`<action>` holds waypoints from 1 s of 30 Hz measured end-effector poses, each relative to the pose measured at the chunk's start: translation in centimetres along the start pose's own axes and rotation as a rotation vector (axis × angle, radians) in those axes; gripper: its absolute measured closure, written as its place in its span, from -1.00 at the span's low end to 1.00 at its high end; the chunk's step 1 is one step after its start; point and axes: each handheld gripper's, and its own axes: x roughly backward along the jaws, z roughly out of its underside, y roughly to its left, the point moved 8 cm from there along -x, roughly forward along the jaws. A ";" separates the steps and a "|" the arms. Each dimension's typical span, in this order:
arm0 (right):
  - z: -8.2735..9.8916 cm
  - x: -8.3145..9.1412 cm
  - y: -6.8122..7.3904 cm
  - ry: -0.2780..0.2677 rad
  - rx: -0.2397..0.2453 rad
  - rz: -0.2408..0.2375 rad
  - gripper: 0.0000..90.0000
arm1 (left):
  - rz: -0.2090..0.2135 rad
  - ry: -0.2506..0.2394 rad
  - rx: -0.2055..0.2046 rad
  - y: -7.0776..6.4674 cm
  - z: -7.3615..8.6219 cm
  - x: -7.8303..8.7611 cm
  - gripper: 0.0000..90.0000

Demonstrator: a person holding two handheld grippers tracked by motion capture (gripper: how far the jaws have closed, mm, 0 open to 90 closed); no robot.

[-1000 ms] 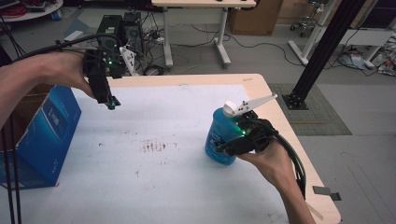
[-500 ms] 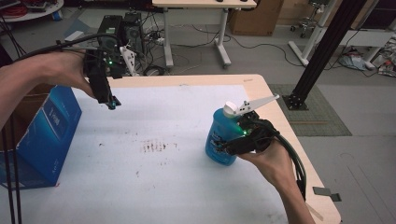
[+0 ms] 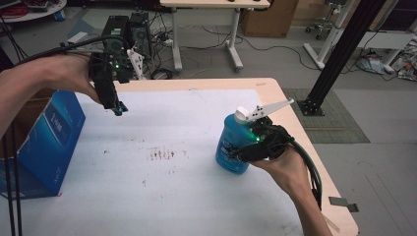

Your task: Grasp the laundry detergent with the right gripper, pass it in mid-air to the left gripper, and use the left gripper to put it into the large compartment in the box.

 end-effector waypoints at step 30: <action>0.1 -0.1 -0.5 -0.003 0.027 -0.034 0.03 | 0.015 -0.023 0.012 -0.3 0.2 0.4 -0.71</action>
